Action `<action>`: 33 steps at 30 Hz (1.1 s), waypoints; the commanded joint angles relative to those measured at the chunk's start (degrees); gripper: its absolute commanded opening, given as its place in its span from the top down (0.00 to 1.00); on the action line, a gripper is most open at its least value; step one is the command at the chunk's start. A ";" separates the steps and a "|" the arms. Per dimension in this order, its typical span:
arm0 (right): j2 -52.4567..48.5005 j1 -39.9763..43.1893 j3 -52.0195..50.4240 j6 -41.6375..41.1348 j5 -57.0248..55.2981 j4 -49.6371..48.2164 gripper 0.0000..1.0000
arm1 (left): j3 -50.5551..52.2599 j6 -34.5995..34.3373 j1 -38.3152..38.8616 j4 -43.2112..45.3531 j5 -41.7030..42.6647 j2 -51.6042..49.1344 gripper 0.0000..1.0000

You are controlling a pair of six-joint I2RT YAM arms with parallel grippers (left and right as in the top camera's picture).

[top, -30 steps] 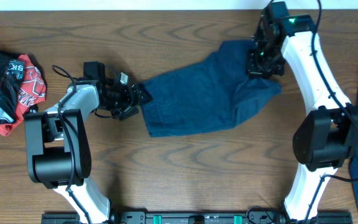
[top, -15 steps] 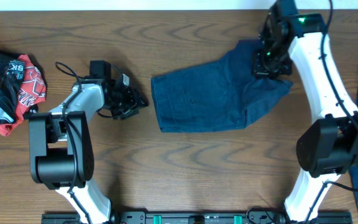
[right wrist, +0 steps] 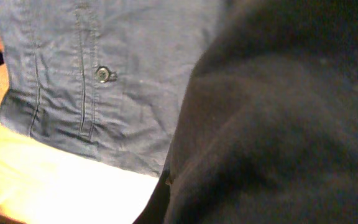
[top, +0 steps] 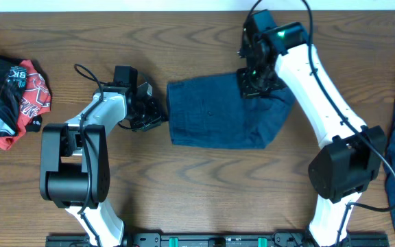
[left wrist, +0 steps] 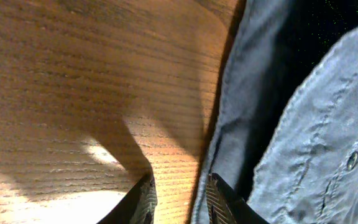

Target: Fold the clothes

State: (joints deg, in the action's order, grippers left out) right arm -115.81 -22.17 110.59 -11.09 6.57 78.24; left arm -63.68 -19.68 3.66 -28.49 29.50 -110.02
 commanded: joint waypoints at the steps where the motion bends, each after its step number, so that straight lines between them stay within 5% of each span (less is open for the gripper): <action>1: 1.60 -3.06 1.18 -0.31 0.50 0.09 0.99 | 1.57 -0.59 0.57 -0.79 -5.16 -2.75 0.70; 33: 1.60 -15.65 3.85 2.93 -8.22 0.20 0.99 | 1.57 -0.57 0.57 -2.49 -5.16 -2.78 0.70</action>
State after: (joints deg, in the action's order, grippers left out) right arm -115.81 -37.50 110.96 -7.27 0.36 78.81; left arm -63.90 -19.68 3.86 -29.54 29.15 -110.02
